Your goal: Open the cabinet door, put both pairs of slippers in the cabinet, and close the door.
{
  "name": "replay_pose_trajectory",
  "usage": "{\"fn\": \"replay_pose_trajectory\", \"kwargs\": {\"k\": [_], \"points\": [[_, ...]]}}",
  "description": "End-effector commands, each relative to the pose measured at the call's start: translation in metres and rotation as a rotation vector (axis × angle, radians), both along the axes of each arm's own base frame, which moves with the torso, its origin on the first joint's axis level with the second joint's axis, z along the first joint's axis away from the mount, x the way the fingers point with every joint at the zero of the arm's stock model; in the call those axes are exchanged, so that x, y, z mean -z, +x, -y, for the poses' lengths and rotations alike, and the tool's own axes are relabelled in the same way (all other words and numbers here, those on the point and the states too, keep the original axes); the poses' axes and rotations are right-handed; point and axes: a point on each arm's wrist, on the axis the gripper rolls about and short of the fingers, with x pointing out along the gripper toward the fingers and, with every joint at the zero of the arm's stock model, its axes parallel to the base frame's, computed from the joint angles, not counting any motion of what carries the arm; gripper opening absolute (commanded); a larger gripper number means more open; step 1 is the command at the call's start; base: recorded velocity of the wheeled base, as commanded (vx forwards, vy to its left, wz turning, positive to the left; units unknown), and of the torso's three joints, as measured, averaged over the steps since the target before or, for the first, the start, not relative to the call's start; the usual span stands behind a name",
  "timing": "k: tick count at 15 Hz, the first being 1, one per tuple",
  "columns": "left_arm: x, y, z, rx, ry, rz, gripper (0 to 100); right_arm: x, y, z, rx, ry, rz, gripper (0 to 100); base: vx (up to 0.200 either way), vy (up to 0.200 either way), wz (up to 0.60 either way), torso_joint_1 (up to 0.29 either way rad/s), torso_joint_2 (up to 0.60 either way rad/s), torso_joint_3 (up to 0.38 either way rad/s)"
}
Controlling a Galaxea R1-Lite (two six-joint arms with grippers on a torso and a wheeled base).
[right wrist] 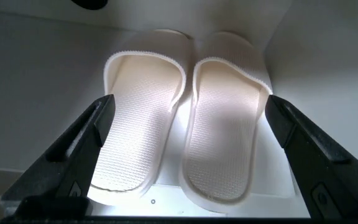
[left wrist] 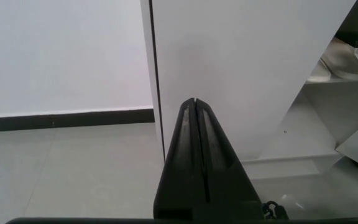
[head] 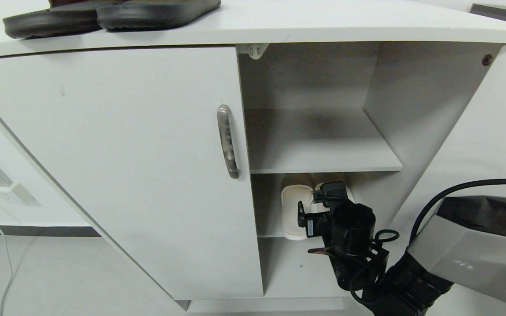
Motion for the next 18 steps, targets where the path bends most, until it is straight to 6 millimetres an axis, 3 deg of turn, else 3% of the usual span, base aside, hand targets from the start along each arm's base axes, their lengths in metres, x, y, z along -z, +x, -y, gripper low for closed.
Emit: {"fn": "replay_pose_trajectory", "kwargs": {"k": [1,8,18], "points": [[0.0000,0.0001,0.0000,0.000,0.000,-0.001,0,0.0006,-0.0008,-0.0008,-0.003,-0.002,-0.001,100,-0.200,0.000,0.00,0.002,0.00,0.002],[0.0000,0.0001,0.0000,0.000,0.000,-0.001,0,0.0027,-0.0033,-0.0024,-0.011,-0.009,-0.005,100,-0.200,0.000,0.00,0.004,0.00,0.002],[0.0000,0.0001,0.0000,0.001,0.000,-0.001,0,0.0021,-0.0084,-0.0012,-0.012,-0.012,-0.003,100,0.000,0.000,0.00,0.000,0.00,0.000]]}}
